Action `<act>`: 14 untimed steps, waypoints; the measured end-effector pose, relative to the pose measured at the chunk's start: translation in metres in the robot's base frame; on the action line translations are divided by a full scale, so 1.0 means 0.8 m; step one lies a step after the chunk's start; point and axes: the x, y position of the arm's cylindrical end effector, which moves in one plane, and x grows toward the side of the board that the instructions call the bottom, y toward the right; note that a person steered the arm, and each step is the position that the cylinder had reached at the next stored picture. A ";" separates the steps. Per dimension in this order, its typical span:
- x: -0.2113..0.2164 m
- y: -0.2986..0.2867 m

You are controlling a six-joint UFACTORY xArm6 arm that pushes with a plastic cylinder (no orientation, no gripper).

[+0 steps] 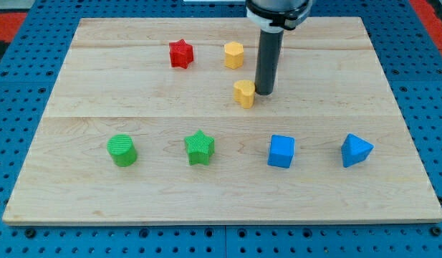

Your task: Push the blue triangle closer to the yellow heart

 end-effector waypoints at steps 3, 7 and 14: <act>0.064 0.252; 0.165 0.131; 0.089 0.053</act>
